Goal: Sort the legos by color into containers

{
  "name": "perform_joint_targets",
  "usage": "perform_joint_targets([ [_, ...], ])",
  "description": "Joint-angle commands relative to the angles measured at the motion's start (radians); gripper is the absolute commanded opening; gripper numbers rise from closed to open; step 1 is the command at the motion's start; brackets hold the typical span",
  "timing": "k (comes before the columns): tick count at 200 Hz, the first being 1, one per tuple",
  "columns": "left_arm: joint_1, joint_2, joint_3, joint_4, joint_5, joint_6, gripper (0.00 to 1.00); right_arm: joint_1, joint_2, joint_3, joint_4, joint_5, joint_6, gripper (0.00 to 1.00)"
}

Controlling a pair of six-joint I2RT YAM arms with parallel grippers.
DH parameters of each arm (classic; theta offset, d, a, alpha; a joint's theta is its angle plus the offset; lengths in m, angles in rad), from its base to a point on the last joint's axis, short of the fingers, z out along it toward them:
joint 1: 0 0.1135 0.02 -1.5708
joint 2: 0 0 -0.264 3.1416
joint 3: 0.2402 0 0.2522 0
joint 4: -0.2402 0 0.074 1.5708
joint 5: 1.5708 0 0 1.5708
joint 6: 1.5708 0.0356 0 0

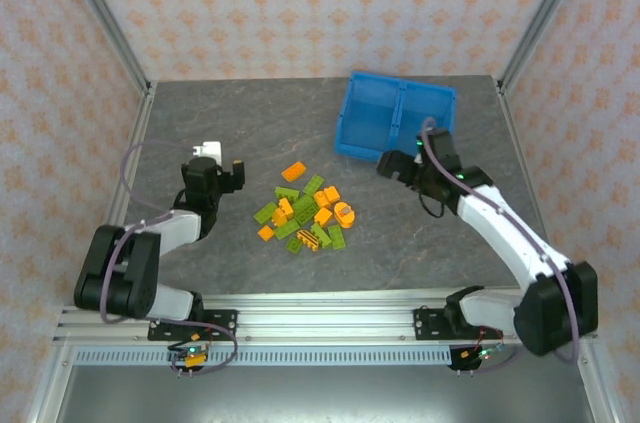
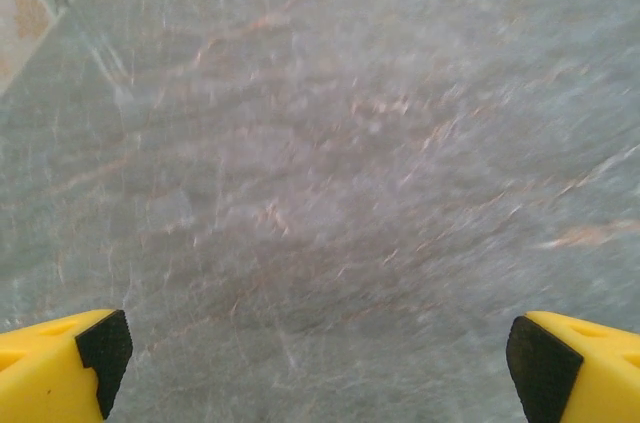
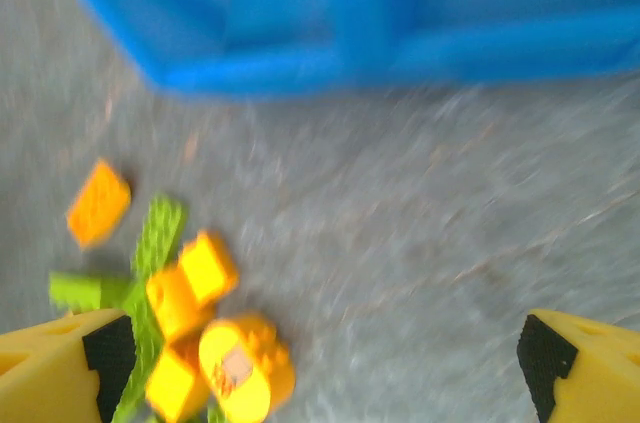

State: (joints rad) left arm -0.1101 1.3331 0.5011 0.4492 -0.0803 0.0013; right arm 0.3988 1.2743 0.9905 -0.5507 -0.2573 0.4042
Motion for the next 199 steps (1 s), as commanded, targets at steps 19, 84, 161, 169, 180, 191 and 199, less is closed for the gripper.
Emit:
perform_joint_targets([
  [19,-0.129,-0.372,0.16,-0.463,0.032,-0.109,1.0,0.184,0.204,0.151,-0.232,-0.018,-0.12,0.99],
  [84,-0.314,-0.524,0.675,-1.312,0.42,0.34,0.99,0.263,0.425,0.203,-0.13,-0.097,-0.163,0.96],
  [161,-0.317,-0.573,0.467,-1.429,0.759,0.659,1.0,0.287,0.549,0.179,-0.037,0.021,-0.166,0.62],
  [169,-0.318,-0.582,0.453,-1.402,0.762,0.662,1.0,0.287,0.551,0.175,-0.025,0.024,-0.167,0.57],
  [180,-0.317,-0.587,0.437,-1.369,0.771,0.672,1.0,0.287,0.555,0.171,-0.007,0.019,-0.17,0.5],
  [191,-0.318,-0.582,0.431,-1.345,0.786,0.691,1.0,0.287,0.552,0.171,0.005,0.014,-0.168,0.45],
  [199,-0.318,-0.574,0.434,-1.339,0.804,0.71,1.0,0.287,0.549,0.171,0.008,0.013,-0.164,0.41],
])
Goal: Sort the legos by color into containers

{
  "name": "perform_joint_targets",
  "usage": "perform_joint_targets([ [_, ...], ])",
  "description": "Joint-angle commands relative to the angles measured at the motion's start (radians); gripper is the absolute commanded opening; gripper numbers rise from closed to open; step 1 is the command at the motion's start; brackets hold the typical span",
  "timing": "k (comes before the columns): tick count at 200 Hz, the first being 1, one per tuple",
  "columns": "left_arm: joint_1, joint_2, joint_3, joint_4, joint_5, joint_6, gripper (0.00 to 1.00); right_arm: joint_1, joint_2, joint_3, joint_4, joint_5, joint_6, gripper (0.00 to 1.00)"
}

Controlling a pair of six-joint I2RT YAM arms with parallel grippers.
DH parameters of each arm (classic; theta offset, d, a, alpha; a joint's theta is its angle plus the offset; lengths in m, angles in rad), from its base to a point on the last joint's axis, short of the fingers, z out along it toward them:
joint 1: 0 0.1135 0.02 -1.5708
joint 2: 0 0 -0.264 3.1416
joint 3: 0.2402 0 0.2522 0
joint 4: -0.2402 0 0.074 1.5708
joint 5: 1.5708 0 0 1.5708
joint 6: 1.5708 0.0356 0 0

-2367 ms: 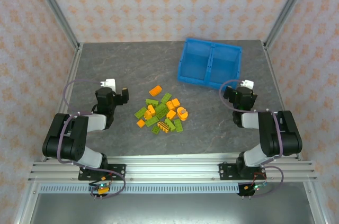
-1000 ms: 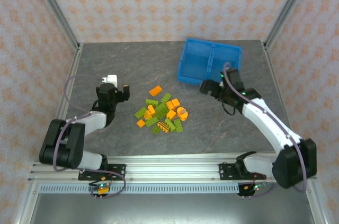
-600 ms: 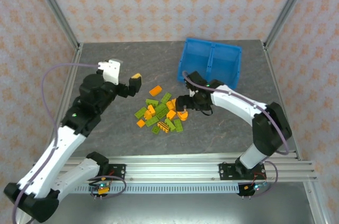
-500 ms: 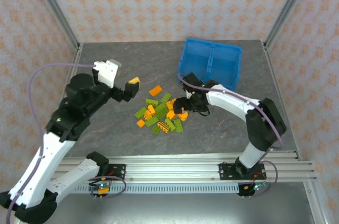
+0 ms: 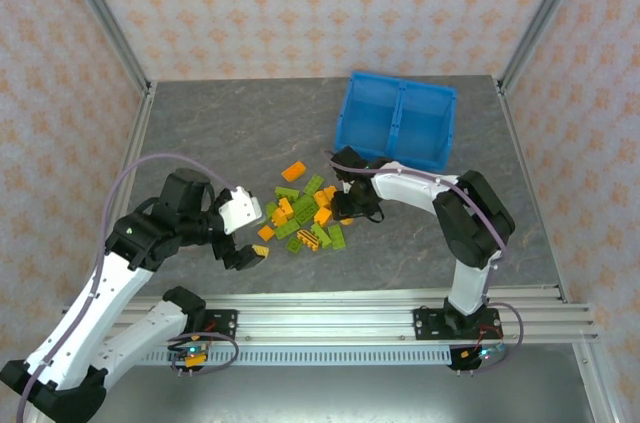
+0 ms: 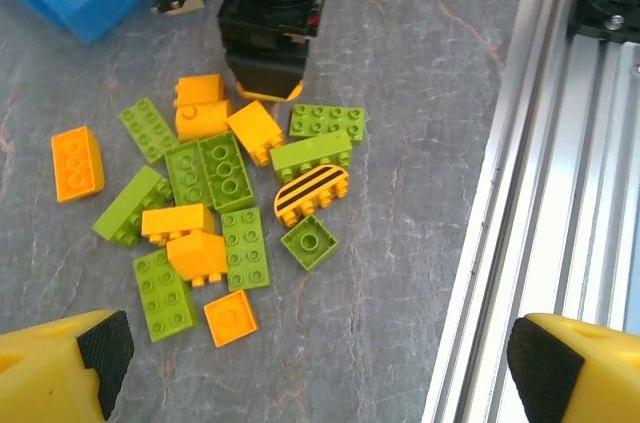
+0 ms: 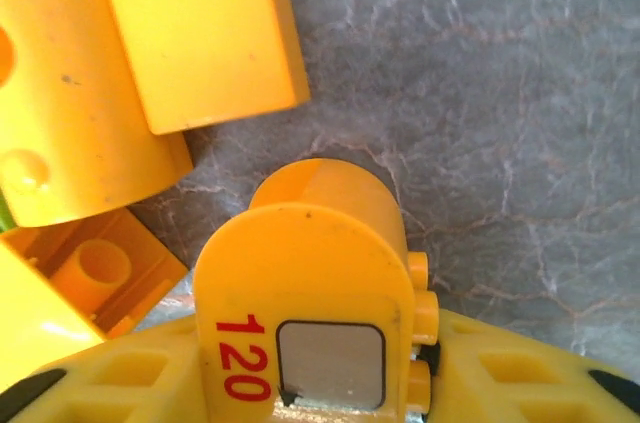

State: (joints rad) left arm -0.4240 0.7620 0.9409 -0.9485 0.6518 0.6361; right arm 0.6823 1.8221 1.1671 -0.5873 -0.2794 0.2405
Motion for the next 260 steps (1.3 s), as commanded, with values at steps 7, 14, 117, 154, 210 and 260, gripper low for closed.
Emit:
perform_joint_targets([
  [7,-0.004,0.004,0.001,0.061,0.087,0.096,1.0,0.003,-0.009,-0.005,0.048,0.04,0.009,0.38],
  [14,-0.004,0.014,0.009,0.066,0.097,0.115,1.0,0.003,-0.025,-0.007,0.05,0.045,0.019,0.36],
  [117,-0.015,0.139,0.006,0.664,-0.035,-0.059,1.0,-0.237,-0.39,0.095,0.036,0.324,0.103,0.29],
  [154,-0.021,0.075,-0.153,0.792,-0.161,-0.143,1.0,-0.436,-0.18,0.279,0.014,0.283,0.098,0.29],
  [210,-0.057,0.014,-0.191,0.778,-0.295,-0.069,1.0,-0.584,0.235,0.596,-0.031,0.23,0.138,0.3],
  [260,-0.076,0.0,-0.209,0.767,-0.266,-0.03,1.0,-0.607,0.404,0.799,-0.134,0.198,0.146,0.46],
])
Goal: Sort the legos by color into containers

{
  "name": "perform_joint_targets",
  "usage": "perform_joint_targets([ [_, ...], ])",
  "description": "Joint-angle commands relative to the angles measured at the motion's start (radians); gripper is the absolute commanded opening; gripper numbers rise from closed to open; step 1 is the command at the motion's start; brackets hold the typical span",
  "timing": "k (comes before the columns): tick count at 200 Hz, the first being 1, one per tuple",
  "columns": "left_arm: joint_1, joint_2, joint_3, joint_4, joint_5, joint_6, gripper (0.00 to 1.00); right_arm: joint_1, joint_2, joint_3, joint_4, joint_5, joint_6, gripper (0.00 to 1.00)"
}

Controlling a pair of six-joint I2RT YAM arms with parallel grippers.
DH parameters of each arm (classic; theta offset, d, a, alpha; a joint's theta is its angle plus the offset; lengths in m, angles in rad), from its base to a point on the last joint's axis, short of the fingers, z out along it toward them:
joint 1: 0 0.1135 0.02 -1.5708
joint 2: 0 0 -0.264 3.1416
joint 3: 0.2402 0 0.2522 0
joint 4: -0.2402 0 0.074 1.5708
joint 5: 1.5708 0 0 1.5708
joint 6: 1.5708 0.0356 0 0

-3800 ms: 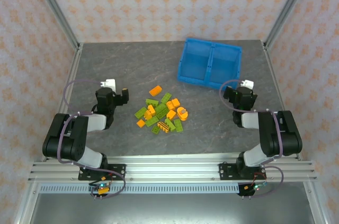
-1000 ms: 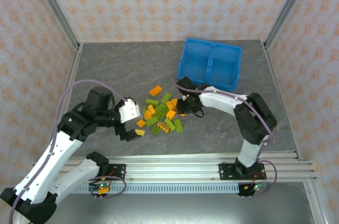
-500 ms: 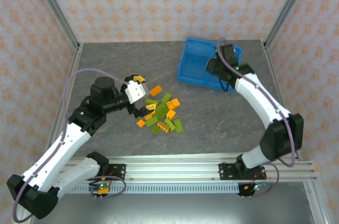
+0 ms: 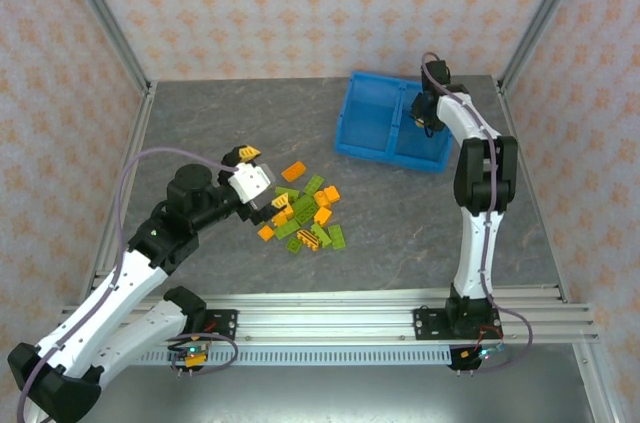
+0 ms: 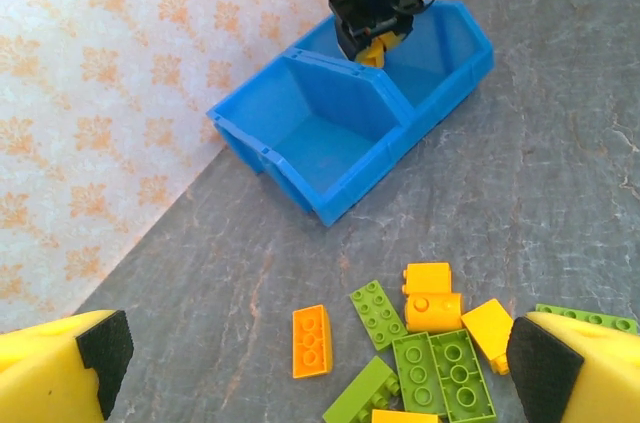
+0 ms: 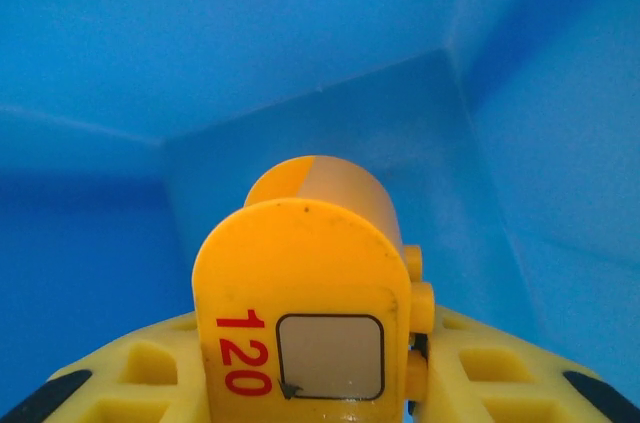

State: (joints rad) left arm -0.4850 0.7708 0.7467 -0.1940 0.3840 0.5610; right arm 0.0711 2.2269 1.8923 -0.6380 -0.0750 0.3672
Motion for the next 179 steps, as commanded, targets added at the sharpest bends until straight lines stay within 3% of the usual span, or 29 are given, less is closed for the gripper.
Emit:
perform_joint_targets([
  [1,-0.014,-0.008,-0.013,0.01,0.005,0.048,1.0,0.004,-0.002,0.076,-0.085,-0.005,0.021,0.47],
  [21,-0.015,-0.011,-0.002,-0.049,0.062,0.098,1.0,0.002,-0.016,0.095,-0.1,-0.003,0.027,0.58],
  [62,-0.014,-0.023,-0.003,-0.053,0.096,0.11,1.0,0.002,-0.116,0.069,-0.093,-0.009,0.036,0.59],
  [111,-0.014,-0.013,-0.012,-0.134,0.045,0.236,1.0,0.074,-0.395,-0.305,0.068,-0.121,0.043,0.59],
  [148,-0.015,0.095,0.035,-0.19,-0.043,0.232,1.0,0.347,-0.649,-0.596,0.126,-0.108,-0.003,0.62],
  [179,-0.015,0.157,0.057,-0.205,-0.045,0.223,1.0,0.569,-0.612,-0.659,0.117,-0.173,0.006,0.63],
])
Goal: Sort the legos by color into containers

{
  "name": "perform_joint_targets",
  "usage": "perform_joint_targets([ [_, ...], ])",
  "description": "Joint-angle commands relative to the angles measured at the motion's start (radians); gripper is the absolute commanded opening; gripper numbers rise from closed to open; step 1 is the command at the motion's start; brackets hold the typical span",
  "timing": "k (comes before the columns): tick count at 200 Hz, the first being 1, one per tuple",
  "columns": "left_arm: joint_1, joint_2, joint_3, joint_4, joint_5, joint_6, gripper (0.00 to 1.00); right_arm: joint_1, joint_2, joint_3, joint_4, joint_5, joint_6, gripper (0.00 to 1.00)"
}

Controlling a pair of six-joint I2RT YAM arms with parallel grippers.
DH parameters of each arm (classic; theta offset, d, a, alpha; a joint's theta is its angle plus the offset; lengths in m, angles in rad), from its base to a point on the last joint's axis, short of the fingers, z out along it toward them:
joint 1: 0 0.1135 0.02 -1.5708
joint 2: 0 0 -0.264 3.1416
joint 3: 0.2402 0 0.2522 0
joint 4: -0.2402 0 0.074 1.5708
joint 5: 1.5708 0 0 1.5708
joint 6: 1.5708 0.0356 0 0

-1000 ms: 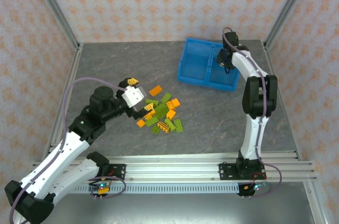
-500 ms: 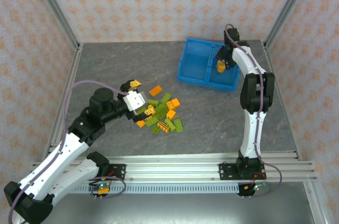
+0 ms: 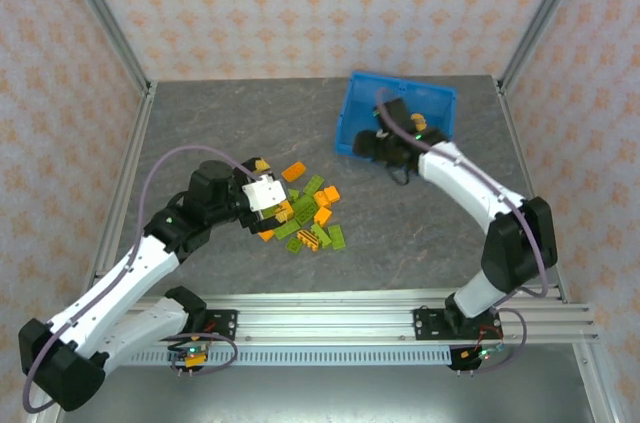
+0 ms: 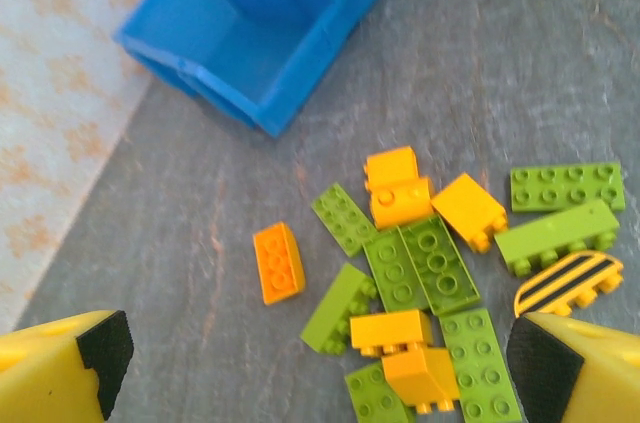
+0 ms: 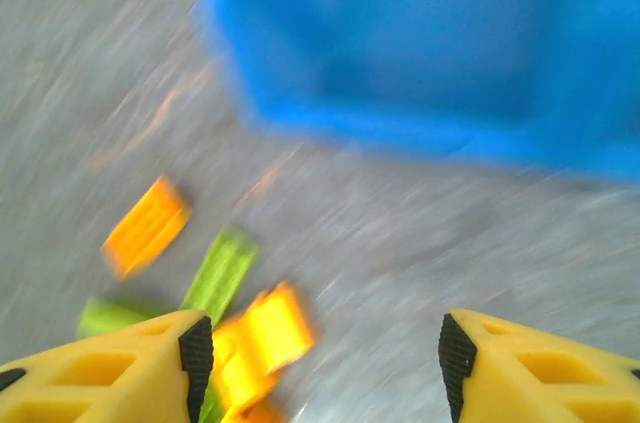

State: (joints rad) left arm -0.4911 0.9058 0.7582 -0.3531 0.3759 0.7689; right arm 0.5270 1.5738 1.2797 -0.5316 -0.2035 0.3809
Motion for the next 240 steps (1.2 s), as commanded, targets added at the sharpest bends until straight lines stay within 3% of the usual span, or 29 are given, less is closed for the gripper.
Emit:
perform_joint_targets([
  [1,-0.008,0.022,0.046,-0.046,-0.038,0.015,1.0,0.119,0.043,-0.046,0.012,-0.048,-0.008,0.63],
  [48,-0.009,-0.009,0.002,-0.009,-0.101,0.035,1.0,0.247,0.224,-0.021,-0.001,-0.095,0.03,0.62],
  [77,-0.008,-0.001,0.0,-0.008,-0.127,0.038,1.0,0.271,0.254,-0.064,0.042,-0.095,0.104,0.7],
  [149,-0.008,-0.012,-0.005,-0.015,-0.029,0.065,1.0,0.288,0.323,-0.074,0.047,0.014,0.178,0.66],
  [240,-0.01,-0.018,-0.002,-0.017,-0.008,0.07,1.0,0.287,0.262,-0.138,0.021,0.111,0.236,0.42],
])
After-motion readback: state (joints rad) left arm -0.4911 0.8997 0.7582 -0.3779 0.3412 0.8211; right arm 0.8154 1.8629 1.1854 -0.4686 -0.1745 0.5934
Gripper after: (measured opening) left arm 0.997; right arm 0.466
